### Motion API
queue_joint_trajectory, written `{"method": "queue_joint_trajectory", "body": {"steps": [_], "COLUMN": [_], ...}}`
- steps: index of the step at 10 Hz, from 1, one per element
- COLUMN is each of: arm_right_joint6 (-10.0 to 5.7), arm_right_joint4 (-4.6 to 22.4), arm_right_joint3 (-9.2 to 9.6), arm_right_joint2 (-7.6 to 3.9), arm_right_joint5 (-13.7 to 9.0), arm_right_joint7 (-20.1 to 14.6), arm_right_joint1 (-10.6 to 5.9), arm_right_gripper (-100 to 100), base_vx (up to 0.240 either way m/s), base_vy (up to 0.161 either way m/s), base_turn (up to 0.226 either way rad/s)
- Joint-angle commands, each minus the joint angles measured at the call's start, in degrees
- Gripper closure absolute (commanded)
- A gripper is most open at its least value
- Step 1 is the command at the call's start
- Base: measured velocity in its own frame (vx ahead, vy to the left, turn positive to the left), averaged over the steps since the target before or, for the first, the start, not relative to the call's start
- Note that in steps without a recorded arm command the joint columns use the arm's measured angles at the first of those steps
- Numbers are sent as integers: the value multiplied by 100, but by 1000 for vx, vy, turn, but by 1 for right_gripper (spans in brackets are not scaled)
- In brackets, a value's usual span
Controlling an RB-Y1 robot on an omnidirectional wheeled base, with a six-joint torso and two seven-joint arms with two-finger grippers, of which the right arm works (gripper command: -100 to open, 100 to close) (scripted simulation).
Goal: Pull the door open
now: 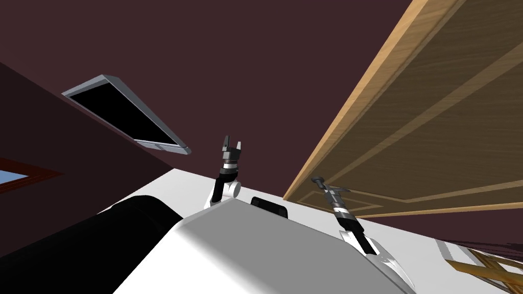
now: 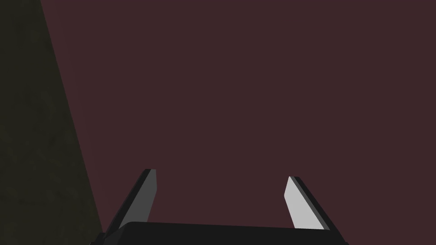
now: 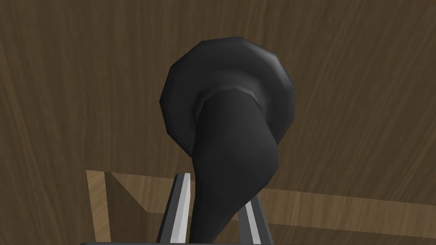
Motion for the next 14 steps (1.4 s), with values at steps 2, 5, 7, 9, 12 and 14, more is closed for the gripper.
{"method": "queue_joint_trajectory", "body": {"steps": [2, 5, 7, 9, 12, 14], "arm_right_joint6": [-21, -200, -321, -520, -866, -843], "arm_right_joint4": [-14, -2, -3, -4, -7, -65], "arm_right_joint3": [-3, 61, 101, 166, 279, 291], "arm_right_joint2": [-6, -94, -150, -242, -402, -403], "arm_right_joint5": [0, 35, 57, 95, 160, 165], "arm_right_joint7": [3, -99, -156, -251, -415, -424], "arm_right_joint1": [-12, 118, 191, 312, 522, 571], "arm_right_gripper": [100, 100, 100, 100, 100, 100], "base_vx": [0, -44, -166, -152, -179, -126], "base_vy": [0, -26, -79, -76, -87, -57], "base_turn": [0, 62, 97, 88, 130, 45]}}
